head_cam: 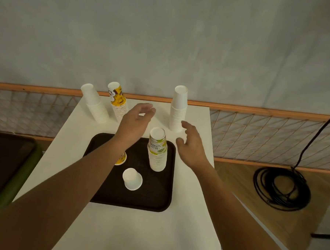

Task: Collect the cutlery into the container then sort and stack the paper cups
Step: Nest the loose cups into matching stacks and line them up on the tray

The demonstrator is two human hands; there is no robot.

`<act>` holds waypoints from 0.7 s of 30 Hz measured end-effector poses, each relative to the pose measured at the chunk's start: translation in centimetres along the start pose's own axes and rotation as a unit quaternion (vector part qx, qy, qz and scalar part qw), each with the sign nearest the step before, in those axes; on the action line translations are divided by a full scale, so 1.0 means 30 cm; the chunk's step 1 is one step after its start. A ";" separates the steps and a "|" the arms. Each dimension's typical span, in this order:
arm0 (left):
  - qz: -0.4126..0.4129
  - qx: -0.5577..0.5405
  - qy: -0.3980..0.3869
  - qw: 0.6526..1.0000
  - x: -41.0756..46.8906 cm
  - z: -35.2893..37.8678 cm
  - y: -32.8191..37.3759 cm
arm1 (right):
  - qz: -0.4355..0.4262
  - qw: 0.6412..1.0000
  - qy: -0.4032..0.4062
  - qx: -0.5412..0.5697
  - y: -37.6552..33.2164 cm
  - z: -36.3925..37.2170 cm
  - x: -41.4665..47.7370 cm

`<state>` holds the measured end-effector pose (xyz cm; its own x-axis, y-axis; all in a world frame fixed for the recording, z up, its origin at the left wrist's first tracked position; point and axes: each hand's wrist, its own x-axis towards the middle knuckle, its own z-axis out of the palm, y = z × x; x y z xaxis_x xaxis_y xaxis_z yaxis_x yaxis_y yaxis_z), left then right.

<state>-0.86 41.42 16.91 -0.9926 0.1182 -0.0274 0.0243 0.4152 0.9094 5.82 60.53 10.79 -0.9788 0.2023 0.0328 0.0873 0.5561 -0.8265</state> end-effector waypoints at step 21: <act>-0.175 0.039 -0.137 0.974 0.570 0.303 -0.304 | 0.026 0.995 0.070 0.068 0.112 0.019 0.541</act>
<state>-16.98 47.87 4.38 -0.8727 0.1888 -0.4502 -0.2908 0.5398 0.7900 -9.89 65.22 8.21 -0.9370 0.3445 0.0582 0.1024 0.4301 -0.8969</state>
